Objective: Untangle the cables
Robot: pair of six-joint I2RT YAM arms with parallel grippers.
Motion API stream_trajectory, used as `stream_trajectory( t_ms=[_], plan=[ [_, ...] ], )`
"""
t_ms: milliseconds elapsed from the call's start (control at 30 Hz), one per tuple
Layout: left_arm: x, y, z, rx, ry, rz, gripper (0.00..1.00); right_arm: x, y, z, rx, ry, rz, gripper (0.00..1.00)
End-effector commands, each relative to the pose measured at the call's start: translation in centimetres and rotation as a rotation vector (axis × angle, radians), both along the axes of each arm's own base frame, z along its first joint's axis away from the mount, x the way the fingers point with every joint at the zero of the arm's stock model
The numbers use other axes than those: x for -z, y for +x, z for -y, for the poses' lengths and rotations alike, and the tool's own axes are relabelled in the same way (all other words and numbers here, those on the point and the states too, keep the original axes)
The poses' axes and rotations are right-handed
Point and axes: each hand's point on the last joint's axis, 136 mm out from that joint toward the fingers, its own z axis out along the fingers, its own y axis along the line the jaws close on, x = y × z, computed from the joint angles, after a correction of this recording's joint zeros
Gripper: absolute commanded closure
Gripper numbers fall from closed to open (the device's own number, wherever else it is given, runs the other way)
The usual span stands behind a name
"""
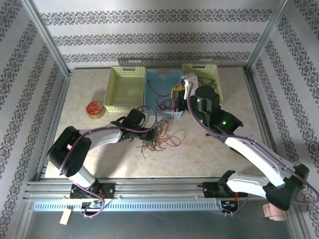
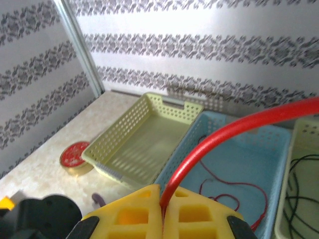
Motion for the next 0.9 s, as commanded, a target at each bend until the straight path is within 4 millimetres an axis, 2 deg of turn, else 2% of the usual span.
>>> stream_trajectory(
  t_ms=[0,133,267,467,633,867],
  plan=[
    [0.8,-0.5,-0.5,0.019,0.062,-0.036,0.28,-3.3,-0.1,1.5,0.036,0.016,0.08,1.0],
    [2.4,-1.0,-2.0,0.007,0.157,-0.077,0.46,-4.8,0.2,2.9,0.075,-0.021,0.126,1.0],
    [3.4,-1.7,-3.2,-0.004,0.214,-0.102,0.65,-7.2,0.2,6.2,0.208,-0.081,0.209,1.0],
    [4.2,-2.4,-4.0,-0.013,0.239,-0.123,0.69,-11.9,-1.0,11.7,0.432,-0.126,0.351,1.0],
    [4.4,-2.7,-4.4,-0.026,0.252,-0.127,0.75,-15.6,-2.2,14.6,0.548,-0.152,0.456,1.0],
    [4.7,-2.9,-4.7,-0.037,0.262,-0.133,1.0,-19.8,-3.4,18.3,0.678,-0.152,0.524,1.0]
  ],
)
